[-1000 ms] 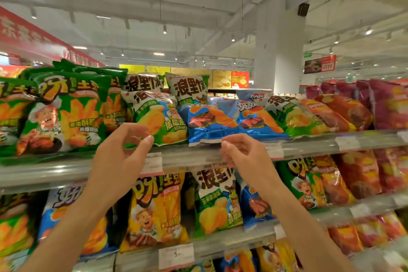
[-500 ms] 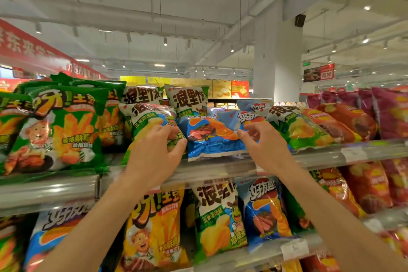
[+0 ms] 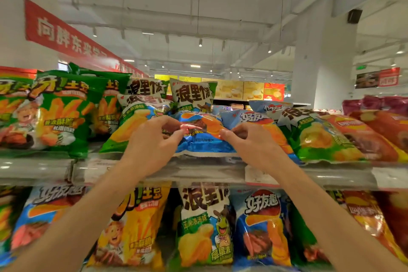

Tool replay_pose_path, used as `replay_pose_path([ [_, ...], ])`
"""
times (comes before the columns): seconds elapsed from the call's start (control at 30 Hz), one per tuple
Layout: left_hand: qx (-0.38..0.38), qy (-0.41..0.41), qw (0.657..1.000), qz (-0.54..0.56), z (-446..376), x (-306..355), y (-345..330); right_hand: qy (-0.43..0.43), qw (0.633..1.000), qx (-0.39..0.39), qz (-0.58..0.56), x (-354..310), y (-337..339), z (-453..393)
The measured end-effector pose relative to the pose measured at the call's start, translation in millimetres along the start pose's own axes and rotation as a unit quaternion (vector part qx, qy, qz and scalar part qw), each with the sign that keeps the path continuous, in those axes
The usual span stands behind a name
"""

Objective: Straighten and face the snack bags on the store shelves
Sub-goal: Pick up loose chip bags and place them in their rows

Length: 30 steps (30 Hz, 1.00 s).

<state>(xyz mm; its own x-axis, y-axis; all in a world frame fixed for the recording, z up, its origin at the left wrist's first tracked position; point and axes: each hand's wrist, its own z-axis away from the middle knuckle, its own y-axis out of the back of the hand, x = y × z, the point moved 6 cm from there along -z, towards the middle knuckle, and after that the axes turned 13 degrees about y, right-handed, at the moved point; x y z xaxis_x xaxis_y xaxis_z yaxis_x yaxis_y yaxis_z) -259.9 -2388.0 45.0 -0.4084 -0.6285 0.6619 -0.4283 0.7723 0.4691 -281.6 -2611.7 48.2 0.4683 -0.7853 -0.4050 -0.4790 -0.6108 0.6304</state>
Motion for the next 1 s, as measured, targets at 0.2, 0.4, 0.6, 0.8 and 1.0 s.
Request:
replay_pose_path([
  [0.2,-0.022,0.050,0.989,0.138,-2,3,-3,0.005,0.997,0.024,-0.069,11,3,-6],
  [0.4,-0.056,0.136,0.955,0.257,-6,-1,-8,-0.007,0.987,0.070,-0.145,13,1,-6],
  [0.6,-0.095,0.213,0.931,0.279,-13,-4,-20,-0.041,0.959,0.145,-0.241,20,0,-2],
  [0.8,-0.104,0.206,0.946,0.229,-20,0,-17,-0.086,0.923,0.181,-0.328,27,6,4],
  [1.0,-0.163,0.244,0.905,0.307,-15,2,-25,-0.071,0.903,0.174,-0.386,18,-3,9],
])
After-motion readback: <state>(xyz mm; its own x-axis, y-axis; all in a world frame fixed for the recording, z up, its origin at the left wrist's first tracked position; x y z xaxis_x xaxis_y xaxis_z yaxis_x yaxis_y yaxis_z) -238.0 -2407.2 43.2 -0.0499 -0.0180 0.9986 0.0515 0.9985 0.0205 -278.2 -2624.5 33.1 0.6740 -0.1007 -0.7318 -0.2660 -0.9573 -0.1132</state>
